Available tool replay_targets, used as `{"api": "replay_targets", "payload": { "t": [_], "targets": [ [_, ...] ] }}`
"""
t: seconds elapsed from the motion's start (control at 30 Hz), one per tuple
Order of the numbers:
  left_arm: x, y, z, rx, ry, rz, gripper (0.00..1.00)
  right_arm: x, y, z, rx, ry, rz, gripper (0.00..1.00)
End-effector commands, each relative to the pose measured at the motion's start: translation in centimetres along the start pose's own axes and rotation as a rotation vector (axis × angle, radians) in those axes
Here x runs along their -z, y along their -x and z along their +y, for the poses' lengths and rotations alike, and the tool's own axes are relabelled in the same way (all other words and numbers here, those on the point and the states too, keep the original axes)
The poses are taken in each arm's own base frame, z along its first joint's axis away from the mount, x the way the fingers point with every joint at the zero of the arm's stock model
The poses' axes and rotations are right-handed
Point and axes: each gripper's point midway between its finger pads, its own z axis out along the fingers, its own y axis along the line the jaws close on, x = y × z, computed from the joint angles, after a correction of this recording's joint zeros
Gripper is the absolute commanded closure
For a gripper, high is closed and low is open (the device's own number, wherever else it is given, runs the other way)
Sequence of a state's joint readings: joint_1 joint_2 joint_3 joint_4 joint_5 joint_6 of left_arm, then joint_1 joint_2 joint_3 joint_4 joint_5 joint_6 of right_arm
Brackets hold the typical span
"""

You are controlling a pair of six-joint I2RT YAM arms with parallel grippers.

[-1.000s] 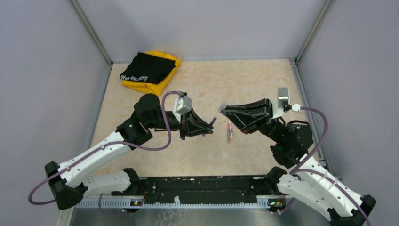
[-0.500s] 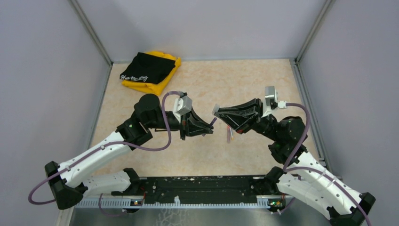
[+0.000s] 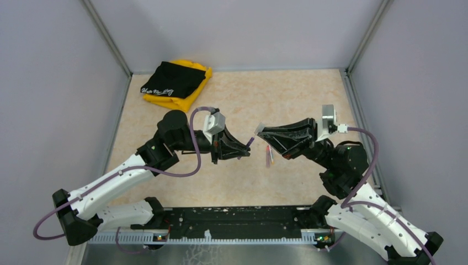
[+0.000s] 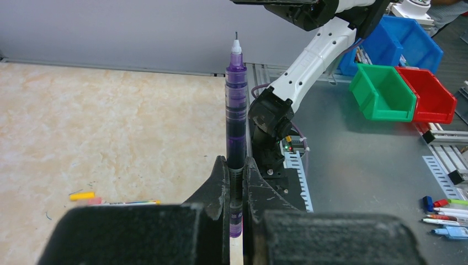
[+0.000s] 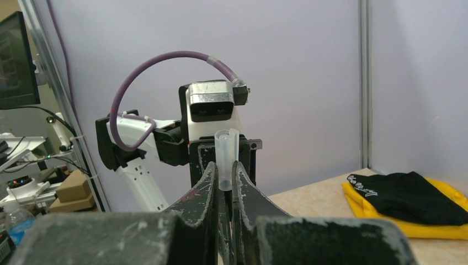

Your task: Insert the pens into the pen caps

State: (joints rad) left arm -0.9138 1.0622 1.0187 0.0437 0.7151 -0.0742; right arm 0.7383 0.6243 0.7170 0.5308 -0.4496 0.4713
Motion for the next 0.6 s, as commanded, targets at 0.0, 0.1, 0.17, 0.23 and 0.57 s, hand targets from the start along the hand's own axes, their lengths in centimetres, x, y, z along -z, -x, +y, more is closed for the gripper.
{"api": "replay_targets", "payload": {
  "t": [0.0,0.1,0.17,0.23,0.57],
  "targets": [
    [0.1,1.6,-0.4,-0.041,-0.009,-0.04,1.0,-0.2,1.8,0.5,0.038,0.009,-0.037,1.0],
    [0.1,1.6,-0.5,-0.042,-0.011,-0.042,1.0,-0.2,1.1,0.2,0.037,-0.001,-0.02,1.0],
    [0.1,1.6,-0.5,-0.042,-0.012,-0.043,1.0,-0.1,0.8,0.1,0.036,-0.002,-0.012,1.0],
    [0.1,1.7,-0.5,-0.043,-0.013,-0.043,1.0,-0.2,0.5,-0.1,0.036,-0.004,-0.001,1.0],
    [0.3,2.3,-0.5,-0.056,0.001,-0.067,1.0,-0.1,-0.8,-0.5,0.03,-0.008,0.045,1.0]
  ]
}}
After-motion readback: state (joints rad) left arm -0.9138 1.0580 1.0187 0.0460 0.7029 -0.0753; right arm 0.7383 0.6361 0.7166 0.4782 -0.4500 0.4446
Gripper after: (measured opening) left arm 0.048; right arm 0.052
